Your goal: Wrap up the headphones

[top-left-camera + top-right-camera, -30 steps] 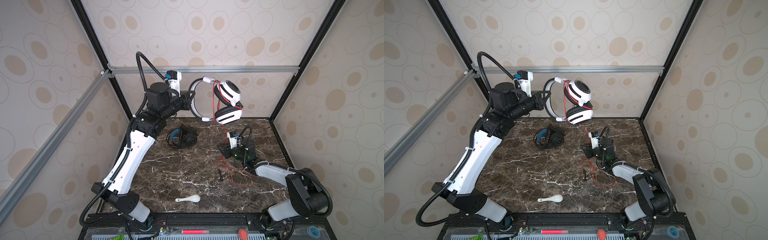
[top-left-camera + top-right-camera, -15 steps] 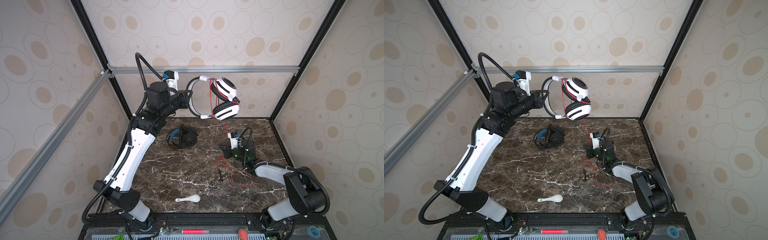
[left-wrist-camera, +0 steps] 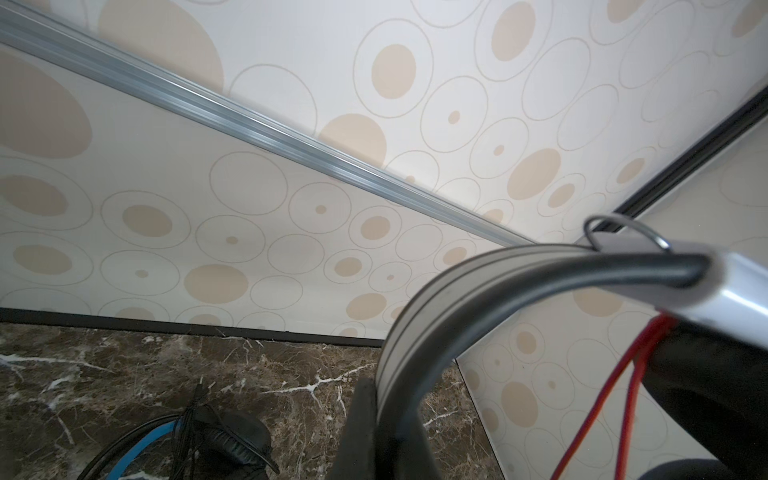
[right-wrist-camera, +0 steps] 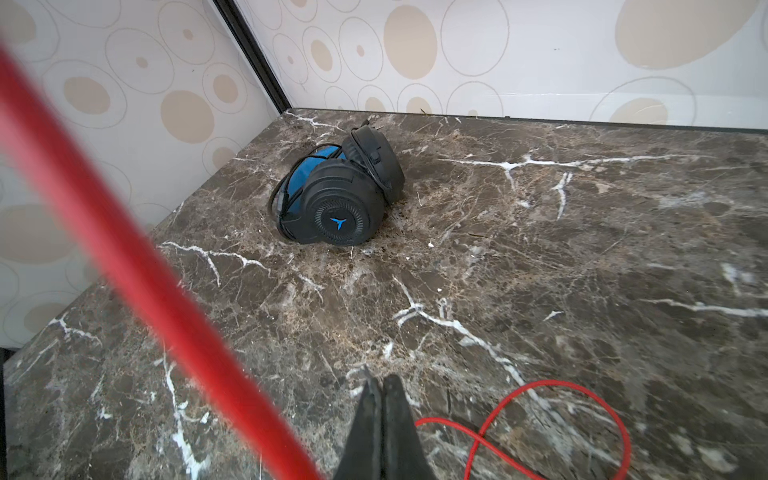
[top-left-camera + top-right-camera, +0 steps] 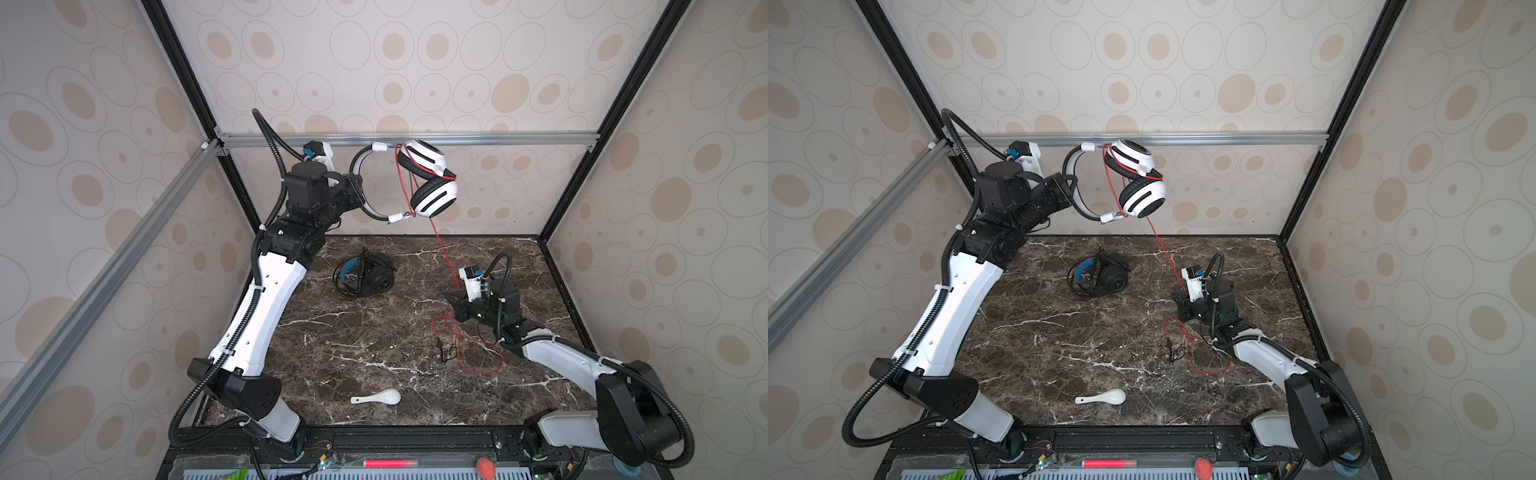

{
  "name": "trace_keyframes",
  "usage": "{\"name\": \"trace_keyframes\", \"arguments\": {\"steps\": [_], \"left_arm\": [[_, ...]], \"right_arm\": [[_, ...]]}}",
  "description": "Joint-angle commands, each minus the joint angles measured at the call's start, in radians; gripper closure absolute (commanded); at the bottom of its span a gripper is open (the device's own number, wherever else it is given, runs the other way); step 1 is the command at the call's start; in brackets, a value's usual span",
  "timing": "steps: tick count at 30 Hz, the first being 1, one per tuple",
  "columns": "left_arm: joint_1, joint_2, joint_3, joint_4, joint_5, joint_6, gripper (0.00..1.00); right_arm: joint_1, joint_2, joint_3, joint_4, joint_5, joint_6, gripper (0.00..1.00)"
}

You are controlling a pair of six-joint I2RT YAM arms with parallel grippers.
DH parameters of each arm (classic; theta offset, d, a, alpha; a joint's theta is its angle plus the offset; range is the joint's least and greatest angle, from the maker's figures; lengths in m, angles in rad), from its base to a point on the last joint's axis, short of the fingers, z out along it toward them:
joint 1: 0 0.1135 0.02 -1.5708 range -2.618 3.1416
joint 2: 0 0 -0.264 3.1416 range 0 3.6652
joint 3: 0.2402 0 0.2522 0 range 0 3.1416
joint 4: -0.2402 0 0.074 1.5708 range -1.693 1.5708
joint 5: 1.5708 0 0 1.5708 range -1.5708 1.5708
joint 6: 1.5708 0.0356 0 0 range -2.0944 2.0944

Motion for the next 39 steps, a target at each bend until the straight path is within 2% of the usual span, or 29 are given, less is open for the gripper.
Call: {"name": "trace_keyframes", "arguments": {"steps": [1,8,13,18,26,31,39], "left_arm": [[0.021,0.017,0.039,0.098,-0.056,-0.127,1.0],[0.02,0.049,0.038,0.076,-0.129,-0.127,1.0],[0.021,0.052,0.013,0.042,-0.228,-0.09,1.0],[0.021,0.038,-0.046,0.052,-0.279,-0.072,1.0],[0.019,0.044,-0.088,0.059,-0.339,-0.045,1.0],[0.018,0.047,-0.116,0.052,-0.388,0.014,1.0],[0.016,0.047,-0.175,0.032,-0.41,0.036,1.0]], "right_arm": [[0.017,-0.037,0.01,-0.178,0.049,-0.073,1.0],[0.069,-0.119,0.029,-0.307,0.133,-0.13,1.0],[0.139,-0.175,0.082,-0.447,0.218,-0.154,1.0],[0.219,-0.228,0.122,-0.557,0.29,-0.169,1.0],[0.344,-0.217,0.231,-0.719,0.407,-0.184,1.0],[0.441,-0.173,0.344,-0.806,0.508,-0.234,1.0],[0.541,-0.088,0.583,-0.958,0.583,-0.321,1.0]]}}
